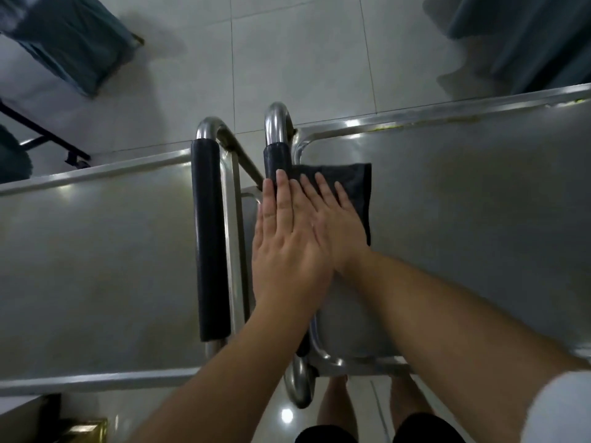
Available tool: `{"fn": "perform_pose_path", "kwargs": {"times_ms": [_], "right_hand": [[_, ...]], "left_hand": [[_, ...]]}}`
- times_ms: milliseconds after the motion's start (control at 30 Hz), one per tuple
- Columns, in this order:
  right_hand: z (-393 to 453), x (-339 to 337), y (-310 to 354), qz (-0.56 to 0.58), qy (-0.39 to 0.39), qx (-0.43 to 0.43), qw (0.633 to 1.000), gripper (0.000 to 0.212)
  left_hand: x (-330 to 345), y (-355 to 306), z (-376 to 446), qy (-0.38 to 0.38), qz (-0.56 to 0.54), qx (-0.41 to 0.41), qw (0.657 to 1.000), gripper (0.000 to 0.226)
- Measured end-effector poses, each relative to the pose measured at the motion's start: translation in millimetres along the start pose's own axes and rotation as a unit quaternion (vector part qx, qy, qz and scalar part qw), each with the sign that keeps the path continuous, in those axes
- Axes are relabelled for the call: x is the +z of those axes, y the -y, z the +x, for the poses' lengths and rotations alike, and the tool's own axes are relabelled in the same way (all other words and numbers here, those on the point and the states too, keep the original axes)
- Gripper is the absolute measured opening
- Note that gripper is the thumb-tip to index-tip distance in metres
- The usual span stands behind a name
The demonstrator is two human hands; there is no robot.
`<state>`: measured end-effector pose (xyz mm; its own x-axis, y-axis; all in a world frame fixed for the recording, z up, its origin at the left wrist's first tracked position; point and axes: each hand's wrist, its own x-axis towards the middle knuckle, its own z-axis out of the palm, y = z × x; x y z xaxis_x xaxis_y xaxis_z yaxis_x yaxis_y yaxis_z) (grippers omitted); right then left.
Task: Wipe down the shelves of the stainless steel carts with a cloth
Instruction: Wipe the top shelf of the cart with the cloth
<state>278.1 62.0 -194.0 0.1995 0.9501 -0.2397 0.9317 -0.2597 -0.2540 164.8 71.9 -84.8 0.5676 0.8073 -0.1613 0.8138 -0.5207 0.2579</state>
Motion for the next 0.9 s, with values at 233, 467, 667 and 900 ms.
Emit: {"fn": "perform_pose_path", "kwargs": {"times_ms": [233,467,667,900], "right_hand": [[88.0,-28.8,-27.7,0.003,-0.024,0.020,0.999,0.070],[8.9,-10.6,-18.4,0.000,-0.012,0.028,1.000,0.072],[-151.9,49.3,8.2,0.029,-0.021,-0.006,0.999,0.071],[-233.8,65.7,-17.9,0.027,0.003,-0.007,1.000,0.069]], "left_hand": [[1.5,2.2,2.1,-0.038,-0.026,0.009,0.999,0.067],[0.0,1.9,0.5,-0.023,0.003,0.002,1.000,0.067],[-6.1,-0.2,1.2,0.008,0.017,-0.006,1.000,0.066],[-11.7,-3.9,1.4,0.020,0.041,-0.014,0.999,0.067]]}}
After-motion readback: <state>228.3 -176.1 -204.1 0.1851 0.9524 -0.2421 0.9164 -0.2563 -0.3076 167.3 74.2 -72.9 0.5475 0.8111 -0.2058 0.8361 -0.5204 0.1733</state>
